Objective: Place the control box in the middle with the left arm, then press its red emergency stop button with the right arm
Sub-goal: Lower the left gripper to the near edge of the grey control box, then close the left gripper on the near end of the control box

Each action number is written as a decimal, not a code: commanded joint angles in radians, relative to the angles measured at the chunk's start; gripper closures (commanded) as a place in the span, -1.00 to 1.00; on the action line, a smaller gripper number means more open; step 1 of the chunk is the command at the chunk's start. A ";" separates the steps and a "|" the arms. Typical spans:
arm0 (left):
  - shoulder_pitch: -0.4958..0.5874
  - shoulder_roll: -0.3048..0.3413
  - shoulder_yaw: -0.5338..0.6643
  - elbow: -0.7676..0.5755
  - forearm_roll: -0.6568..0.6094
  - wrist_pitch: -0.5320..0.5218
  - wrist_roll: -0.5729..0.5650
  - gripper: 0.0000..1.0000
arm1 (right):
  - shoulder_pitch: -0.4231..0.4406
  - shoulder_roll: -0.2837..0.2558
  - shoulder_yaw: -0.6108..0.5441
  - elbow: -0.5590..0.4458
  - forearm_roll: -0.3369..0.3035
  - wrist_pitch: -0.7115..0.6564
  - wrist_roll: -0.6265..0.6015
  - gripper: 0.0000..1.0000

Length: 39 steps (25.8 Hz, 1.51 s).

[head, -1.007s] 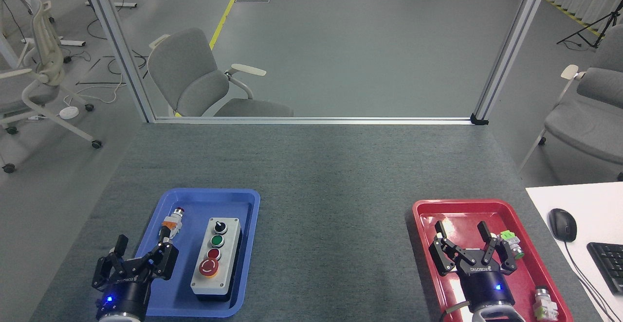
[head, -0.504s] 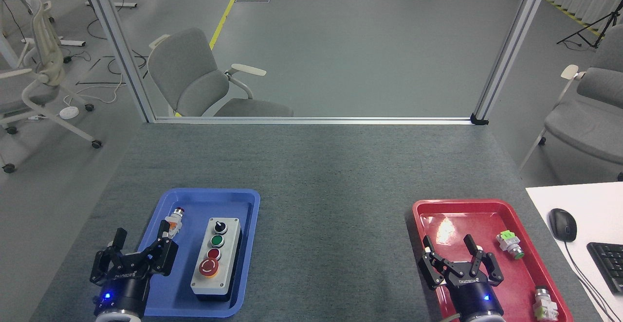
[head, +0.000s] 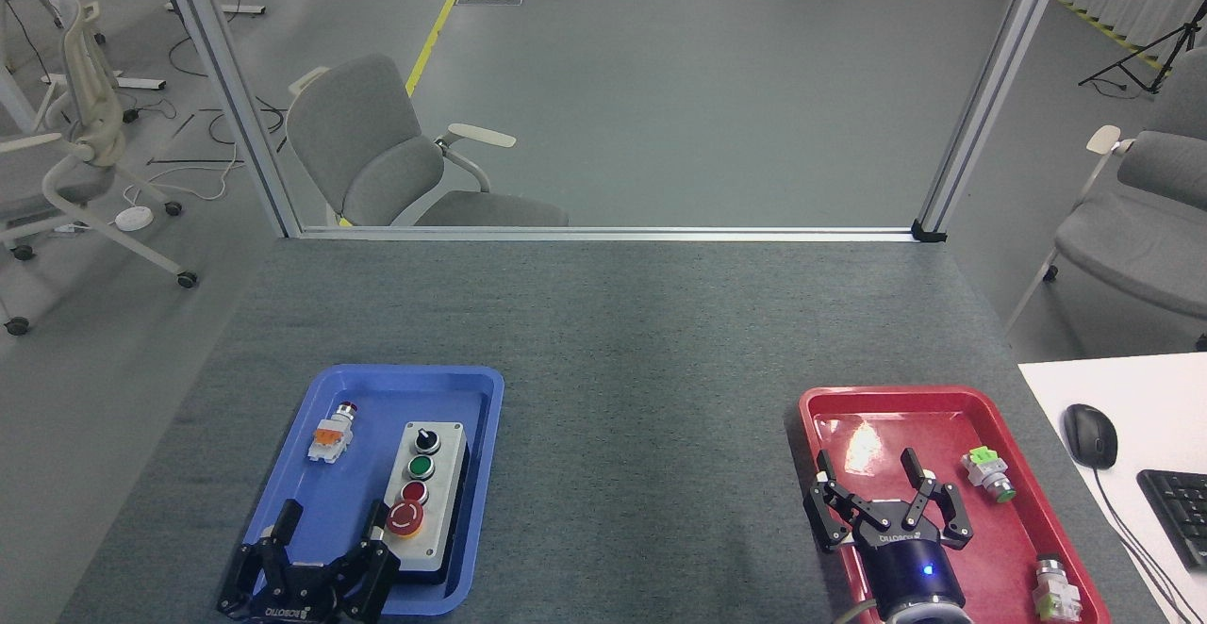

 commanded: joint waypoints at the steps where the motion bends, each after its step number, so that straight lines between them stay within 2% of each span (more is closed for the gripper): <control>1: 0.002 -0.017 -0.054 0.006 -0.054 0.011 0.001 -0.98 | -0.015 0.004 0.010 -0.005 0.005 0.025 0.018 -0.93; 5: -0.021 -0.078 -0.062 0.067 -0.155 0.027 0.000 -0.98 | -0.032 0.014 0.010 -0.005 0.022 0.036 0.038 -0.93; 7: -0.013 -0.088 -0.059 0.084 -0.173 0.034 0.000 -0.98 | -0.030 0.020 0.011 -0.007 0.025 0.036 0.040 -0.93; 12: -0.016 -0.080 -0.051 0.136 -0.181 0.066 0.001 -0.98 | -0.023 0.069 0.013 -0.020 0.049 0.033 0.040 -0.93; 14: -0.022 -0.085 -0.051 0.144 -0.187 0.081 0.001 -0.98 | 0.005 0.069 0.007 -0.062 0.051 0.030 0.040 -0.94; 21: -0.056 -0.091 -0.051 0.208 -0.190 0.109 0.000 -0.98 | 0.014 0.086 -0.035 -0.069 0.063 0.024 0.040 -0.94; 35: -0.098 -0.105 -0.053 0.277 -0.189 0.113 -0.017 -0.98 | 0.016 0.073 -0.033 -0.057 0.054 0.041 0.040 -0.96; 39: -0.107 -0.106 -0.056 0.293 -0.189 0.113 -0.020 -0.98 | 0.016 0.076 -0.035 -0.059 0.056 -0.004 0.037 -0.97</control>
